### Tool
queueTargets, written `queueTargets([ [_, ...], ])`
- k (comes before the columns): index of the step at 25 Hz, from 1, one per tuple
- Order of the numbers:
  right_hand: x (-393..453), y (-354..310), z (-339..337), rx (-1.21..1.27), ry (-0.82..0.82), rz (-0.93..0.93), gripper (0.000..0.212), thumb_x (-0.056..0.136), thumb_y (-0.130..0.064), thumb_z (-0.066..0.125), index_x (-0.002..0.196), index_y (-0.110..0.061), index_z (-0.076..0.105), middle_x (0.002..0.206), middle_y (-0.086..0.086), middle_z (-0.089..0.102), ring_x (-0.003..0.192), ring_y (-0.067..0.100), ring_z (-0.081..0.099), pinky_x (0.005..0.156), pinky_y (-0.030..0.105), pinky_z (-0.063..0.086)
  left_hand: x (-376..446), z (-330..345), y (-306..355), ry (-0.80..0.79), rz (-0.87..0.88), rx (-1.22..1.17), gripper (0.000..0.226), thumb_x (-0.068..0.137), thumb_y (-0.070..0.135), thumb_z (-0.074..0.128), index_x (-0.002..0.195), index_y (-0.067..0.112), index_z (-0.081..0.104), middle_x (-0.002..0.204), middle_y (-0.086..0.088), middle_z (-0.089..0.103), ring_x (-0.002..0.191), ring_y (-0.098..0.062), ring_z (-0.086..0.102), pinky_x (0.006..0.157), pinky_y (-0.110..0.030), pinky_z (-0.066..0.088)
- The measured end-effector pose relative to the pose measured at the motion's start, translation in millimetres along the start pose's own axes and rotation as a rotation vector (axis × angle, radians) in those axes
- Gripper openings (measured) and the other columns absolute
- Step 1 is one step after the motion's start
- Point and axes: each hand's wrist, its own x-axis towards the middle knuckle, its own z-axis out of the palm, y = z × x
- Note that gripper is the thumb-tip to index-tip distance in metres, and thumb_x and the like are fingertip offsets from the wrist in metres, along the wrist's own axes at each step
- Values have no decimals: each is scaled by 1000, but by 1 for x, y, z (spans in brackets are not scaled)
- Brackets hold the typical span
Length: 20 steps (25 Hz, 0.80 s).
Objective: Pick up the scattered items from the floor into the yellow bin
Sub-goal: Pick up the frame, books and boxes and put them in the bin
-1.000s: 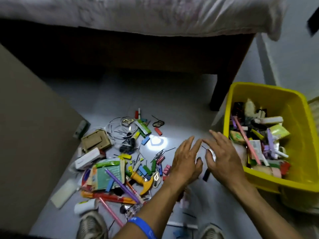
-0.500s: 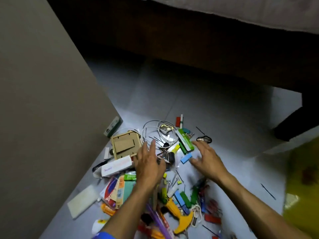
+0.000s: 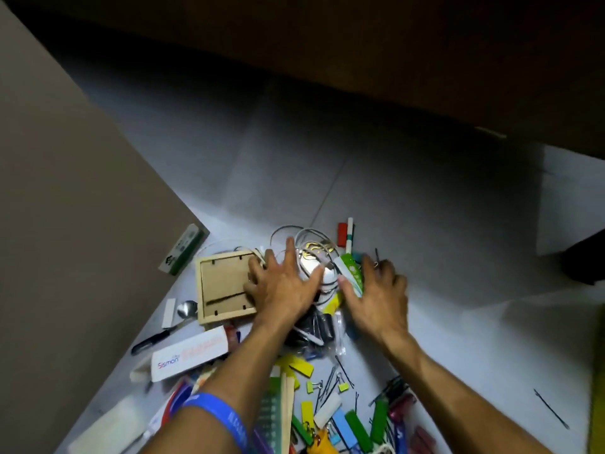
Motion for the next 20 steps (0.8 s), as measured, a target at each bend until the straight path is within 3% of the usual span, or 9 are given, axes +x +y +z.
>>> queueTargets([
  [3, -13, -15, 14, 59, 4, -4, 60, 96, -56, 31, 149, -27, 26, 147, 13, 32, 120, 36, 39, 98, 45, 41, -20, 30, 17, 22, 207, 139, 70, 95, 63, 20, 156, 30, 5, 161, -21, 11, 148, -39, 2, 116, -54, 9],
  [6, -10, -10, 10, 158, -42, 2, 51, 101, -45, 31, 148, -27, 32, 147, 11, 35, 121, 37, 39, 104, 42, 33, -31, 46, 19, -44, 210, -203, 66, 99, 53, 30, 156, 32, 4, 164, -12, -7, 149, -29, -16, 120, -42, -3],
  [9, -16, -24, 10, 538, -159, 72, 44, 104, -37, 31, 148, -32, 37, 150, 5, 38, 132, 30, 39, 114, 38, 29, -40, 50, 20, -43, 42, -592, 65, 98, 50, 41, 153, 46, 7, 165, -4, 2, 151, -23, -1, 122, -42, 6],
  [11, -29, -41, 13, 879, -250, 160, 41, 105, -28, 34, 145, -28, 43, 149, 2, 45, 134, 19, 44, 115, 34, 31, -49, 53, 22, -78, -81, -774, 56, 99, 40, 44, 150, 45, 22, 161, -7, 25, 146, -25, 24, 119, -45, 23],
  [14, -49, -44, 13, 1106, -317, 245, 39, 106, -23, 36, 143, -24, 46, 144, 0, 51, 129, 13, 48, 97, 19, 40, -58, 47, 22, -106, -175, -1154, 28, 102, 30, 45, 125, 42, 55, 137, -1, 55, 125, -18, 52, 106, -36, 42],
  [17, -71, -34, 2, 1204, -315, 266, 36, 106, -26, 38, 139, -30, 51, 134, -5, 59, 124, 11, 54, 78, 13, 46, -77, 40, 23, -146, -167, -1239, 22, 101, 37, 46, 94, 51, 62, 110, 12, 67, 107, -11, 63, 85, -26, 49],
  [20, -95, -25, -26, 1228, -253, 219, 30, 105, -26, 39, 118, -40, 62, 110, -19, 71, 104, -5, 64, 68, 7, 50, -108, 29, 37, -108, -103, -1256, 14, 90, 45, 50, 95, 49, 62, 106, 8, 70, 105, -16, 65, 90, -35, 53],
])
